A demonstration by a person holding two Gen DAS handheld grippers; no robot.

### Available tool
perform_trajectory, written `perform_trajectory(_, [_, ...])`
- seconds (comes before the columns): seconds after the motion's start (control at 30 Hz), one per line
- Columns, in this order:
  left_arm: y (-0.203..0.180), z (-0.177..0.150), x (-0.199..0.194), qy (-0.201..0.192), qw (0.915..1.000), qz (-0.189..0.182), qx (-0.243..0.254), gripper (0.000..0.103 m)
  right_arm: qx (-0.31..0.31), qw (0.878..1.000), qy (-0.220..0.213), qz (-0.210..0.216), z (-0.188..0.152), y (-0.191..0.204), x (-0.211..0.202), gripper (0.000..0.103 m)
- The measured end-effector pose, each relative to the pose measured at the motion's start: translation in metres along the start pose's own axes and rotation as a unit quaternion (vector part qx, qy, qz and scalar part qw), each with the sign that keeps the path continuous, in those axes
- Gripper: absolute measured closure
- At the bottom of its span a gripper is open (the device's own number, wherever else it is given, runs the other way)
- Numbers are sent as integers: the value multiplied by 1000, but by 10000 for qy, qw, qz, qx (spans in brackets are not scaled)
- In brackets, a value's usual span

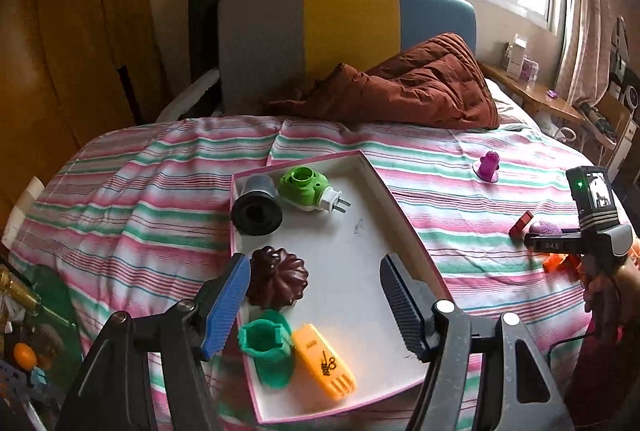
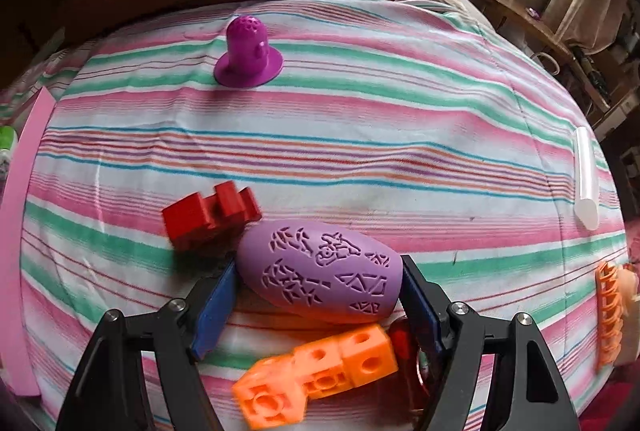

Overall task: Organize rigid objects
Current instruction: 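Carry the purple egg to the tray and release it with the right gripper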

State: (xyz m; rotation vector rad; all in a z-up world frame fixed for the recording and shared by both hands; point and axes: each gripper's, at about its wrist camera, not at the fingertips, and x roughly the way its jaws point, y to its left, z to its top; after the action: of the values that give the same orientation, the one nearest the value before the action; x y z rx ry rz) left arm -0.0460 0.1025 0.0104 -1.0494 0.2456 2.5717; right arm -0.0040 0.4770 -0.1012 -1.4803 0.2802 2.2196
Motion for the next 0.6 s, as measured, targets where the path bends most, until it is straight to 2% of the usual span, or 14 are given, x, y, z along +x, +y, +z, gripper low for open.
perform_trajectory(0.33, [16, -9, -4, 2, 9997, -82, -210, 34, -238, 9995, 159, 125, -15, 32, -12, 27])
perform_trajectory(0.5, [26, -12, -6, -8, 9992, -134, -364, 34, -569, 9982, 62, 181, -22, 64, -22, 27])
perform_trajectory(0.6, [34, -15, -6, 12, 9986, -177, -504, 35, -898, 9958, -160, 50, -31, 92, -30, 27])
